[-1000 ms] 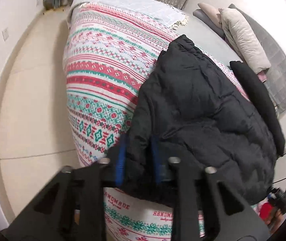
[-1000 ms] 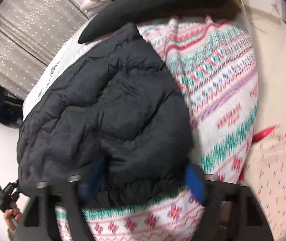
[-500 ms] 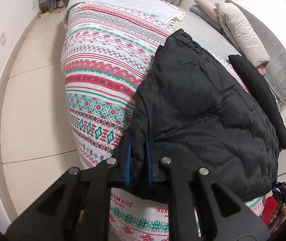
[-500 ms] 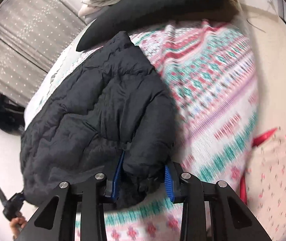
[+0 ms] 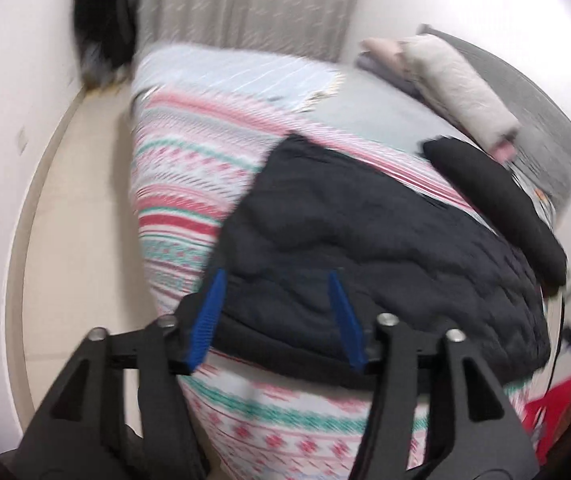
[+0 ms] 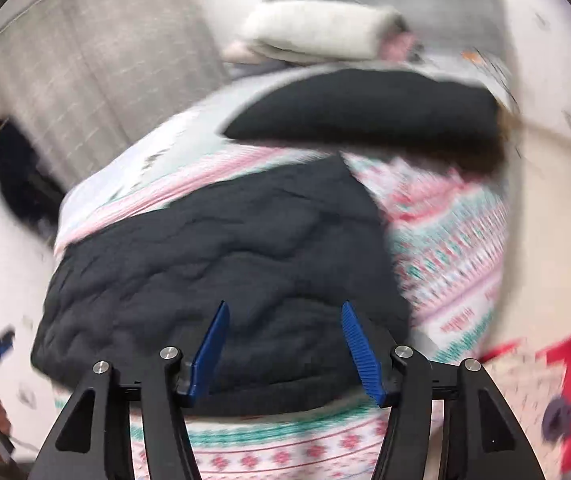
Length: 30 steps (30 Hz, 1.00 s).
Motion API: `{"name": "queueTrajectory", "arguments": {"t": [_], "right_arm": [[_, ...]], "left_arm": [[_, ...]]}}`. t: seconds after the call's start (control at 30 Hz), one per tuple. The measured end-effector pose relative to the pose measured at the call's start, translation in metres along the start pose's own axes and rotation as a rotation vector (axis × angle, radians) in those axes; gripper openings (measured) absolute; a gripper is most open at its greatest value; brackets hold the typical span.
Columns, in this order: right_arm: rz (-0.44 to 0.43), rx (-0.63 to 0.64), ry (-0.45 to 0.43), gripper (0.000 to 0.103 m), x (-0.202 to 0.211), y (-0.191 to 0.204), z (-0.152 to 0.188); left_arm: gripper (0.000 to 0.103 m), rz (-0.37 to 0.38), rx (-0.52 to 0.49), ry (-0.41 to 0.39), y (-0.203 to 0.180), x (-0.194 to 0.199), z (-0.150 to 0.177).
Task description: Fold large clothes
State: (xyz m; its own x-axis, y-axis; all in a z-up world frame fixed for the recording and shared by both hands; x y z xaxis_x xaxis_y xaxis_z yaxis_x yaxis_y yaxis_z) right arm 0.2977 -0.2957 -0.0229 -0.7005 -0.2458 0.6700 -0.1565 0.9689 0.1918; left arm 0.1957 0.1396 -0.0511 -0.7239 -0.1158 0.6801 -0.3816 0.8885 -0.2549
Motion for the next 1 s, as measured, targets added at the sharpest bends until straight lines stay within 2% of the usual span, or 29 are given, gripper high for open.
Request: {"name": "queueTrajectory", "arguments": {"t": [0.1, 0.17, 0.2, 0.3, 0.43, 0.53, 0.63, 0.73, 0.93, 1.0], "right_arm": [[0.004, 0.111, -0.075, 0.061, 0.018, 0.040, -0.004], [0.027, 0.167, -0.130, 0.068, 0.030, 0.059, -0.005], [0.007, 0.195, -0.149, 0.074, 0.036, 0.074, -0.001], [-0.089, 0.223, -0.098, 0.076, 0.033, 0.105, 0.018], [-0.069, 0.289, -0.053, 0.076, 0.029, 0.127, 0.047], [-0.065, 0.287, -0.046, 0.077, 0.036, 0.127, 0.067], [-0.028, 0.270, -0.077, 0.082, 0.050, 0.115, 0.079], [0.011, 0.247, -0.102, 0.089, 0.061, 0.104, 0.090], [0.027, 0.228, -0.120, 0.091, 0.068, 0.104, 0.103], [0.058, 0.224, -0.134, 0.091, 0.070, 0.104, 0.104]], "left_arm": [[0.070, 0.031, -0.080, -0.015, -0.034, 0.015, 0.020], [0.071, 0.060, -0.133, -0.020, -0.057, 0.023, 0.034], [0.073, 0.068, -0.159, -0.018, -0.068, 0.026, 0.041], [0.075, 0.082, -0.226, 0.003, -0.092, 0.029, 0.064], [0.075, 0.077, -0.281, 0.028, -0.107, 0.031, 0.088], [0.075, 0.046, -0.301, 0.037, -0.105, 0.033, 0.108], [0.076, 0.020, -0.303, 0.021, -0.098, 0.040, 0.118], [0.081, 0.039, -0.294, 0.005, -0.099, 0.050, 0.124], [0.086, 0.025, -0.333, -0.087, -0.107, 0.068, 0.124], [0.086, 0.040, -0.334, -0.086, -0.108, 0.067, 0.124]]}}
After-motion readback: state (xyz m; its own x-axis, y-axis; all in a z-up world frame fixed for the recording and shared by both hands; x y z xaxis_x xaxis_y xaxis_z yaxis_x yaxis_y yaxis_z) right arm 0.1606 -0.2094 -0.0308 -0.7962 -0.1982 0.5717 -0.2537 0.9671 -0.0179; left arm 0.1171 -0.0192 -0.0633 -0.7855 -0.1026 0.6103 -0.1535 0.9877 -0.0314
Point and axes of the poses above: each gripper's, at about its wrist camera, not at the fingertips, and x roughly against the way its jaws point, y to its left, z to its underside, the point moved 9 cm from there along -x, roughly the way its jaws point, and after that the axes turned 6 degrees about x, right-handed, at the moved point
